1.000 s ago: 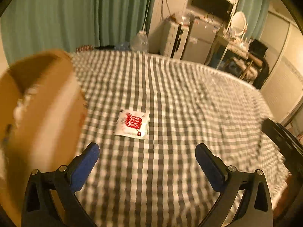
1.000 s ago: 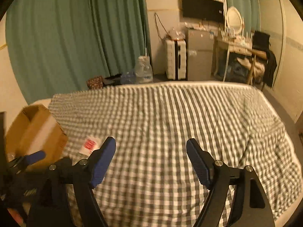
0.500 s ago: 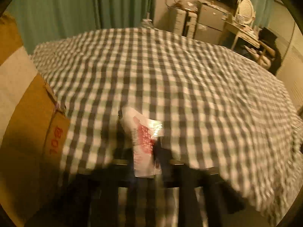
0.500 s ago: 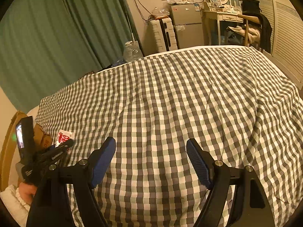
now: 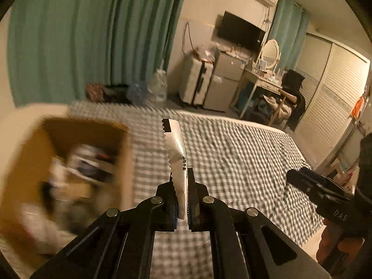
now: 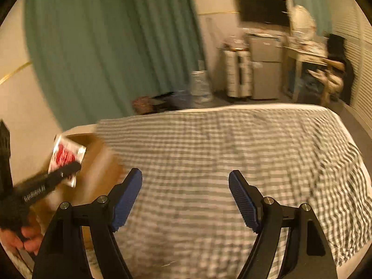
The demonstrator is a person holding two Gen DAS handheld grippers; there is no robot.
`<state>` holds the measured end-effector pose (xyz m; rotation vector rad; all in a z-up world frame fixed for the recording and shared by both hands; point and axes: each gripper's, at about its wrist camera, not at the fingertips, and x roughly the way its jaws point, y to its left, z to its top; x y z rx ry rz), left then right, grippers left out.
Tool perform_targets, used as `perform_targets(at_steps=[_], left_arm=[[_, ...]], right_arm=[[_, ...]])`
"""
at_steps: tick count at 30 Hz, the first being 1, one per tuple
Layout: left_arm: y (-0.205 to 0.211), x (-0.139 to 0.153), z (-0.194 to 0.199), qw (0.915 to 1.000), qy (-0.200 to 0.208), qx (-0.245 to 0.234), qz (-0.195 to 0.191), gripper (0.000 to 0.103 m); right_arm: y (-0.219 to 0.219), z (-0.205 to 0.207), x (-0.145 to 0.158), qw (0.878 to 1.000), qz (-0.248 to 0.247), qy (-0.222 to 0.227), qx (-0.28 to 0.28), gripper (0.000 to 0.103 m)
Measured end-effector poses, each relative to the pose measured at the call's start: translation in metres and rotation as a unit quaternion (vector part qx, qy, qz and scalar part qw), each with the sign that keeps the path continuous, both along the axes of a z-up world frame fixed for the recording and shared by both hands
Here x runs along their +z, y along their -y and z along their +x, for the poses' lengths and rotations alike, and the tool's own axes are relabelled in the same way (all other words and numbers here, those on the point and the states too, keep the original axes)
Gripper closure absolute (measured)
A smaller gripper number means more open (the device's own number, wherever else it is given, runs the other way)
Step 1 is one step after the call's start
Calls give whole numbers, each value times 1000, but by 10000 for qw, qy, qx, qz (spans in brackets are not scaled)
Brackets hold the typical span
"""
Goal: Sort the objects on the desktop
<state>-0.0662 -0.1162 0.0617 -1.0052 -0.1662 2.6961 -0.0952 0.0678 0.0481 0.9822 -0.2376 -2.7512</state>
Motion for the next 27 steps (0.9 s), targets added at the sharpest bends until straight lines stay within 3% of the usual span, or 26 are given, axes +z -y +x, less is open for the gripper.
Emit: perform_targets(at_steps=[2,4,5,6,8,11,14,16,21,27], left_arm=[[30,10,8,9996,84,194,-169,92],[58,0,9,9982,357,318,-356,52],[70,-11,8,9953,514,537,-623,9],[79,-18,10,9924,541,747,-811,3],[95,-27,20,9896,373,964,-999,3],[111,-28,40,9893,379,1222,-705,2],[106,-18,64,9886,387,1331,-590,1],[98,-10,84,9860,215,1469,-754,0],[64,0,109,9873,-151,1260,-957,0],[35,7,99,9868,-169,1039,-1233,0]], right_arm=[[27,10,8,9997,-30,23,247,22],[56,21,6,9994,176,47,294,9],[65,24,2,9992,265,84,283,6],[79,28,-6,9987,423,188,224,0],[91,32,-19,9979,558,298,155,0],[101,42,-33,9952,875,417,97,0],[87,51,-19,9951,951,219,-164,0],[70,61,-10,9956,838,149,-387,0],[48,68,-11,9961,584,186,-636,0],[58,69,-16,9953,843,105,-456,0]])
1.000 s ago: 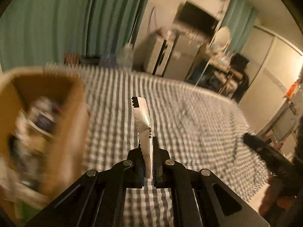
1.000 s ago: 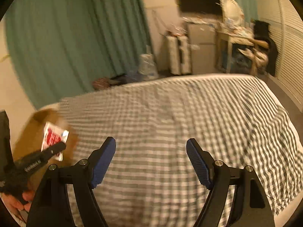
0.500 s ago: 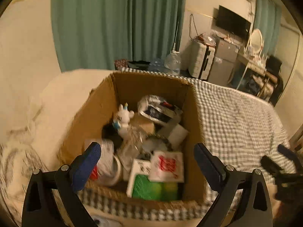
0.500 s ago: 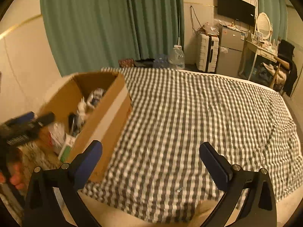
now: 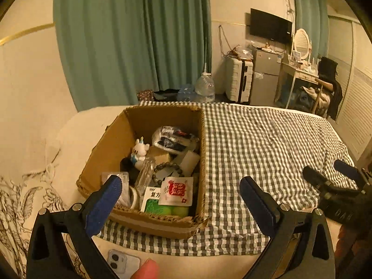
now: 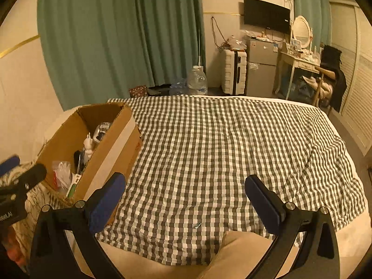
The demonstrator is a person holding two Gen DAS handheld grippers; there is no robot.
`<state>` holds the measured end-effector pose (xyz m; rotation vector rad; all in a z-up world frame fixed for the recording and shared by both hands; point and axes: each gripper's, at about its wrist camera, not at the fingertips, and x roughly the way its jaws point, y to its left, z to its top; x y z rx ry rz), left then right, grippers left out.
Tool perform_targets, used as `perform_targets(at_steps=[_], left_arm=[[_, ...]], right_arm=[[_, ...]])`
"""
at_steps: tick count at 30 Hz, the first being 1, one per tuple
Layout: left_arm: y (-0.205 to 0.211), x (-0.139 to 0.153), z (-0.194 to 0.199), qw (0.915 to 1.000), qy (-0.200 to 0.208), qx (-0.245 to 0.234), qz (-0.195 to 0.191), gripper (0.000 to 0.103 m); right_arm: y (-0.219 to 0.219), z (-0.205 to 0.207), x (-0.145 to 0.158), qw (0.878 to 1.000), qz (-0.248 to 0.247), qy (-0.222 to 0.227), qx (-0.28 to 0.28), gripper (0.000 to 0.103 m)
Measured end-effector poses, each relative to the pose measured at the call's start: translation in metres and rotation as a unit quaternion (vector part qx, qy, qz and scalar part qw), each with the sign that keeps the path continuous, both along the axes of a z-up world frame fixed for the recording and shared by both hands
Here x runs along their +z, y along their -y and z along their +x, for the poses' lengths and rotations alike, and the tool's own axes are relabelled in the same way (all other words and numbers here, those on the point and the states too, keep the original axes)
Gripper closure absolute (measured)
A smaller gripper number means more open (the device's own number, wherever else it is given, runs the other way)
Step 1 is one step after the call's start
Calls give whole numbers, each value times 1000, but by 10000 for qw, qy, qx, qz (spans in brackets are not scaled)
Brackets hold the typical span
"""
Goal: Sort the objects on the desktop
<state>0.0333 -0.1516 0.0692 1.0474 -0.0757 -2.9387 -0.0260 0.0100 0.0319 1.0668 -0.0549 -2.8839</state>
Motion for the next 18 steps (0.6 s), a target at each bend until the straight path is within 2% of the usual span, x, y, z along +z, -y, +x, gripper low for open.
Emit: perform_targets(at_steps=[6,12,18], left_arm=[[-6,-6,-10,9995,165,267,6,0],[-9,-19,-15,9992,289,264,-30,0],[-8,-20,-13,9991,225,298,200,0]], right_arm=[[-2,-2,-6,10000,-23,25,17,0],[-5,-2,-7,9999,-98,39,32,0],[-3,-5,-8,9999,-107,75,34,0]])
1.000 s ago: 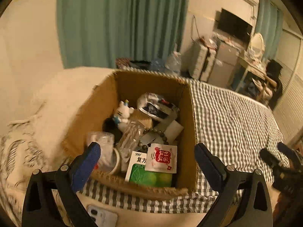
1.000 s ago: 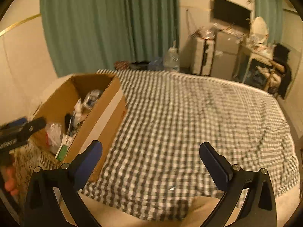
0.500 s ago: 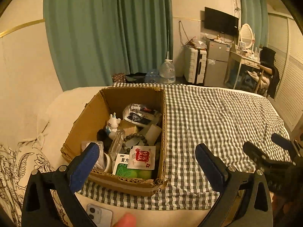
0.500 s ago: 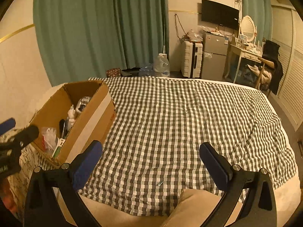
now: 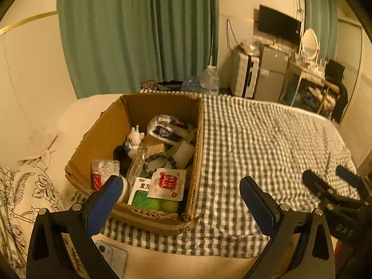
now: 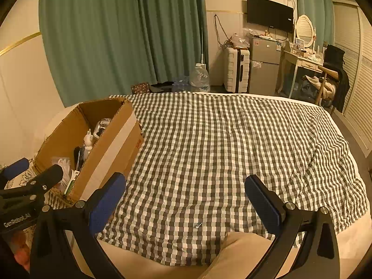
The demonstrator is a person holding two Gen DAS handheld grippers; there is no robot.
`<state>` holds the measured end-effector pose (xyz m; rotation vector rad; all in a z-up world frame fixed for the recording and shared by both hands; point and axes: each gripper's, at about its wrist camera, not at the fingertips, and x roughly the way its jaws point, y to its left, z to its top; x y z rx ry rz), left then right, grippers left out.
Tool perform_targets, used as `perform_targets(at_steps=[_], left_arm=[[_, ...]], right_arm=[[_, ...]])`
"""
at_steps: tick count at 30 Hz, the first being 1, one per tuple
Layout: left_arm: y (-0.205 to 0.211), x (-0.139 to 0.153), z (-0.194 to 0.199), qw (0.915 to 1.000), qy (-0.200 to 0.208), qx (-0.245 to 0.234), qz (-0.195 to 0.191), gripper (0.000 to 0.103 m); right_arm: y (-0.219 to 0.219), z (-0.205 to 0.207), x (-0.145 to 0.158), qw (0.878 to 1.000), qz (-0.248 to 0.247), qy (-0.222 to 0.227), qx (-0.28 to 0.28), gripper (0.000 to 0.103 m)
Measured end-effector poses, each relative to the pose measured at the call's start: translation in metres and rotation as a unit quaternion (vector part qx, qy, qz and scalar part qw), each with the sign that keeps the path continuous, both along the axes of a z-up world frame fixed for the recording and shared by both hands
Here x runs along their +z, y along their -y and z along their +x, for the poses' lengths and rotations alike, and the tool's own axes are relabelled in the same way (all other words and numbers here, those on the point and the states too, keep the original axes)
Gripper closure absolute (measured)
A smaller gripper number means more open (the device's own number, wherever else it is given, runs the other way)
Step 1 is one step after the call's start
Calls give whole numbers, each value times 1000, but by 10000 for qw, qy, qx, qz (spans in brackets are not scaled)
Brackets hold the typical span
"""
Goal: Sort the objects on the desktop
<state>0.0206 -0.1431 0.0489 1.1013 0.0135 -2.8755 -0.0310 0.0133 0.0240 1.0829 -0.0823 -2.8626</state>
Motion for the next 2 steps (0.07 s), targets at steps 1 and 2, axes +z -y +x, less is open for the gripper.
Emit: perform_targets(at_steps=[1,2], left_arm=[[0,1,0,10000,2,98,-12,0],[0,4,1,9999,-20,113,39,0]], right_arm=[[0,0,0,10000,-1,-4,-2,0],[1,0,0,10000,2,-1,-1,0]])
